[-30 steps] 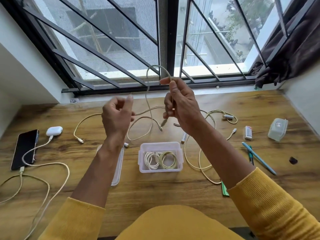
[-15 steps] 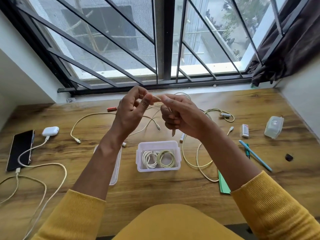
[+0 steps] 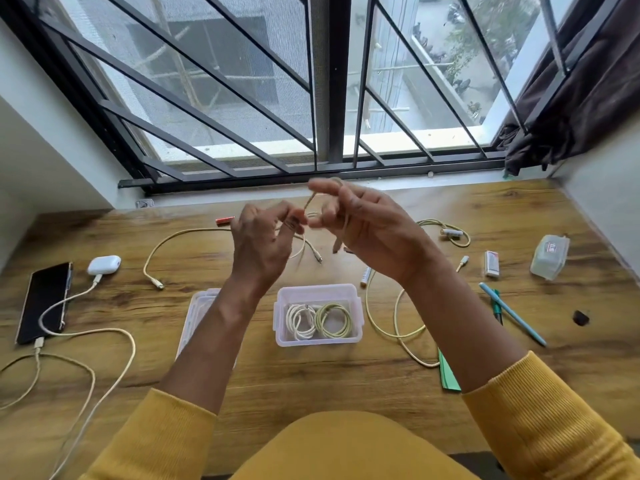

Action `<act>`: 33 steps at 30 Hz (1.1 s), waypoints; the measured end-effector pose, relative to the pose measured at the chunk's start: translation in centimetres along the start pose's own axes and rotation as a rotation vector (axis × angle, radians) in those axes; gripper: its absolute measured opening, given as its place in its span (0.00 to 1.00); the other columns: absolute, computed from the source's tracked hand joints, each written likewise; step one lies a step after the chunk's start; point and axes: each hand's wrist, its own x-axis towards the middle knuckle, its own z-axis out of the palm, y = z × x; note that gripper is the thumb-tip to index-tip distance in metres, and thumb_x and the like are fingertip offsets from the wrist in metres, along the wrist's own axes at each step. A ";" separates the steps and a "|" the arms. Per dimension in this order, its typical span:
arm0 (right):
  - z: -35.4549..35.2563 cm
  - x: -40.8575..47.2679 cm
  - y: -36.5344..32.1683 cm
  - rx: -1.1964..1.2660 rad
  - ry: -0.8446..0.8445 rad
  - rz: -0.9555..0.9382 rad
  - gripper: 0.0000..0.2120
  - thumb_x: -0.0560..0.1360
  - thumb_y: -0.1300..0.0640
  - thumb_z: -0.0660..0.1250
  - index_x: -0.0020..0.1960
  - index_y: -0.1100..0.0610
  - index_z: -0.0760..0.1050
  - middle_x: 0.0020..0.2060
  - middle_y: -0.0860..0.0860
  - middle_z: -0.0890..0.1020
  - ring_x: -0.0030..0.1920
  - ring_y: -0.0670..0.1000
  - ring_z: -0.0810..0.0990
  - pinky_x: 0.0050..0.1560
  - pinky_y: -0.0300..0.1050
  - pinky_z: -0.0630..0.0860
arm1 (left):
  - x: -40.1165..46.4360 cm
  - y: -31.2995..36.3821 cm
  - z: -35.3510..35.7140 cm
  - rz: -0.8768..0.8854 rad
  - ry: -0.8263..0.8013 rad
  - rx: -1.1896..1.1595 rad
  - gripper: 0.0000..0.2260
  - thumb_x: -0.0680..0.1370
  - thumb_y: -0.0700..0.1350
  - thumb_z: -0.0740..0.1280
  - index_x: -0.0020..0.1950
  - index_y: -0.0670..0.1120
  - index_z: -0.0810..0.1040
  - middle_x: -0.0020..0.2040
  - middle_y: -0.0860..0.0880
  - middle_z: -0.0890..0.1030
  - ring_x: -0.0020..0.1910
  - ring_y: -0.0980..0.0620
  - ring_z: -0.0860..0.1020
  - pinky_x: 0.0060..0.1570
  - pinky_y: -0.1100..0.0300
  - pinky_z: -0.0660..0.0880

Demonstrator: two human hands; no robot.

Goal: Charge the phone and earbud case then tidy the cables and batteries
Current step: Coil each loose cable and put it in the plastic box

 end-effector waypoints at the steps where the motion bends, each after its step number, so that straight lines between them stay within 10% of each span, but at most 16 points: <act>1: 0.0 0.4 -0.2 0.065 0.028 -0.041 0.19 0.88 0.65 0.48 0.74 0.71 0.67 0.49 0.56 0.86 0.56 0.58 0.85 0.67 0.53 0.75 | -0.6 0.0 0.6 -0.007 -0.035 0.015 0.11 0.85 0.58 0.62 0.48 0.59 0.82 0.38 0.64 0.80 0.50 0.52 0.71 0.53 0.49 0.64; 12: -2.5 2.5 2.5 -0.019 0.550 -0.114 0.25 0.87 0.68 0.50 0.82 0.58 0.52 0.64 0.60 0.84 0.67 0.58 0.82 0.75 0.55 0.69 | -3.8 1.1 2.4 0.050 -0.505 -0.090 0.10 0.85 0.50 0.65 0.64 0.58 0.81 0.42 0.56 0.84 0.44 0.58 0.82 0.49 0.56 0.78; 22: -1.3 -0.2 4.0 -0.612 0.304 0.003 0.25 0.84 0.66 0.57 0.81 0.57 0.65 0.35 0.64 0.78 0.37 0.57 0.74 0.34 0.39 0.73 | 0.1 1.9 -1.2 0.204 -0.296 0.012 0.10 0.78 0.52 0.70 0.59 0.57 0.83 0.41 0.58 0.80 0.42 0.59 0.77 0.48 0.49 0.77; 33: 0.0 -0.7 3.7 -0.824 0.203 0.087 0.19 0.87 0.48 0.55 0.60 0.61 0.78 0.29 0.43 0.69 0.30 0.43 0.67 0.34 0.38 0.66 | 2.5 2.5 -3.1 0.200 -0.174 -0.192 0.10 0.79 0.42 0.67 0.53 0.58 0.78 0.47 0.53 0.80 0.49 0.50 0.77 0.51 0.45 0.75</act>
